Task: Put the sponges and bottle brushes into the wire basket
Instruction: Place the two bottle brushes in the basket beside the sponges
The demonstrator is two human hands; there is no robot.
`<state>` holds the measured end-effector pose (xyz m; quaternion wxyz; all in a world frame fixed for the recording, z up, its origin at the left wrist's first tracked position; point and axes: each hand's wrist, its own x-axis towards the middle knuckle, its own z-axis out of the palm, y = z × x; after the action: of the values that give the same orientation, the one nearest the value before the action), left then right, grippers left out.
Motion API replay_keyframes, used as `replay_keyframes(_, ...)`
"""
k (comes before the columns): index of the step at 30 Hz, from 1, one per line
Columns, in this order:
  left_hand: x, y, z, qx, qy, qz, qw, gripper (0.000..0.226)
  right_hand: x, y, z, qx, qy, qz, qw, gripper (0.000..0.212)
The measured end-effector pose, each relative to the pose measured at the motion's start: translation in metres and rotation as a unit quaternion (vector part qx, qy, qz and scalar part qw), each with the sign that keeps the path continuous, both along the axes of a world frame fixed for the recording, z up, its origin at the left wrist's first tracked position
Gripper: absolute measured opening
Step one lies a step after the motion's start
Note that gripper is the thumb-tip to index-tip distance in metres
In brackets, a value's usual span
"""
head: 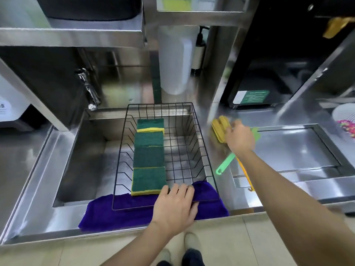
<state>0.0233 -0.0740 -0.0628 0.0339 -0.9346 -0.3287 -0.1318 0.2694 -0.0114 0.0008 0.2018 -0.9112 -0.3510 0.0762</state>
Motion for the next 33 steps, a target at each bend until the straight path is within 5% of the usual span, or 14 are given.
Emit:
replay_keyframes(7,-0.001,0.001,0.000,0.013,-0.001,-0.014,1.000,0.034,0.007,-0.040,-0.022,-0.021,0.113,-0.091,0.989,0.055)
replay_keyframes(15,-0.003,0.003,-0.003,0.027,0.003,-0.029,0.999,0.035,-0.004,-0.048,-0.025,0.021,0.175,-0.080,0.981,0.052)
replay_keyframes(26,-0.010,0.006,0.003,-0.006,-0.012,0.014,1.000,0.033,-0.024,-0.014,0.018,0.271,0.268,-0.038,0.924,0.055)
replay_keyframes(33,-0.036,0.012,0.002,0.002,-0.010,0.058,0.998,0.037,-0.076,0.014,0.000,0.143,0.344,0.067,0.926,0.079)
